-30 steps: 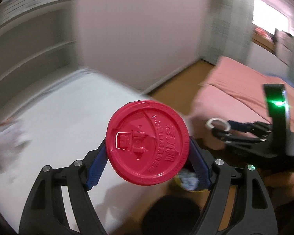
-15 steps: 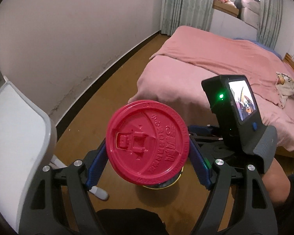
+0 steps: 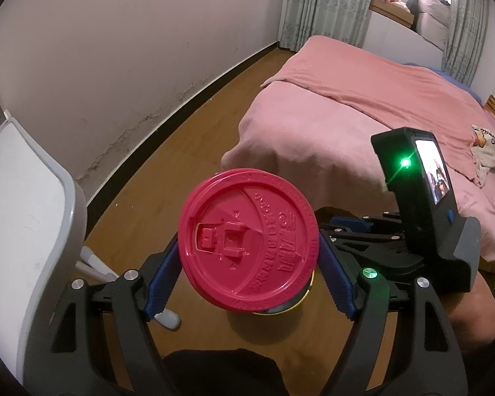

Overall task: Collect trash
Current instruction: 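Carry the red lid and tape roll to the bin and release both, then return to the desk, grasp the grey sock with the left tool while the right grasps the plastic bag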

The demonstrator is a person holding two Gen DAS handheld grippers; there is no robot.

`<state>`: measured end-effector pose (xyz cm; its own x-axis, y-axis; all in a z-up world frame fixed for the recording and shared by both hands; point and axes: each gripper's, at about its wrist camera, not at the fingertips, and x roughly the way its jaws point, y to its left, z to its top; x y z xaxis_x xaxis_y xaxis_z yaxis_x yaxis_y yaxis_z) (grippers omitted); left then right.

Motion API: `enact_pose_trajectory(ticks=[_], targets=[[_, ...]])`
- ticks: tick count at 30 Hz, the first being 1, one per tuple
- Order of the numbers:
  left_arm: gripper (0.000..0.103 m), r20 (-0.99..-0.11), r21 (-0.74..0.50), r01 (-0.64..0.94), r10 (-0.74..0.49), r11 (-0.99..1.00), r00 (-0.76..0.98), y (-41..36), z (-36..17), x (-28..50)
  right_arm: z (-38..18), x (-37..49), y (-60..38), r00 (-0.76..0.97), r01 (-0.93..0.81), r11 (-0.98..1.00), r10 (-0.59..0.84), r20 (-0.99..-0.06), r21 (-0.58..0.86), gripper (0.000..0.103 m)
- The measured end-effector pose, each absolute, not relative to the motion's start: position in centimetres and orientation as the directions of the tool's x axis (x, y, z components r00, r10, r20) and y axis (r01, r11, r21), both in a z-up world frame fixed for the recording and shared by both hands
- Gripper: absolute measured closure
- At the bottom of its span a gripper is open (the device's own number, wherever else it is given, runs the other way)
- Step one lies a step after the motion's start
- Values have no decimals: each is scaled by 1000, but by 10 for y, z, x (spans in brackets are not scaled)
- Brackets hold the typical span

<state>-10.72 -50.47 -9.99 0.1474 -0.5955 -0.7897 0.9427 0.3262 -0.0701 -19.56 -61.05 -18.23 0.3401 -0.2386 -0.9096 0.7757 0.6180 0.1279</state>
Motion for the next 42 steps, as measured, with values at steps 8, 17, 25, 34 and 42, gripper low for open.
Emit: enact_pose_trajectory(ticks=[8, 17, 25, 34, 42], targets=[[27, -806, -76, 947, -578, 312, 126, -512, -111, -104, -169, -212, -622, 338, 829, 548, -331, -881, 112, 23], [26, -819, -83, 960, -568, 267, 87, -531, -124, -114, -159, -244, -644, 300, 903, 413, -421, -856, 114, 23], [18, -822, -94, 959, -564, 268, 77, -545, -129, -117, -154, -263, -652, 299, 927, 347, -449, -842, 145, 23], [15, -817, -86, 960, -570, 268, 86, -547, -122, -119, -153, -260, -648, 304, 920, 368, -444, -843, 138, 23], [10, -782, -51, 940, -599, 336, 171, -493, -83, -95, -140, -239, -625, 328, 884, 458, -457, -827, 97, 23]])
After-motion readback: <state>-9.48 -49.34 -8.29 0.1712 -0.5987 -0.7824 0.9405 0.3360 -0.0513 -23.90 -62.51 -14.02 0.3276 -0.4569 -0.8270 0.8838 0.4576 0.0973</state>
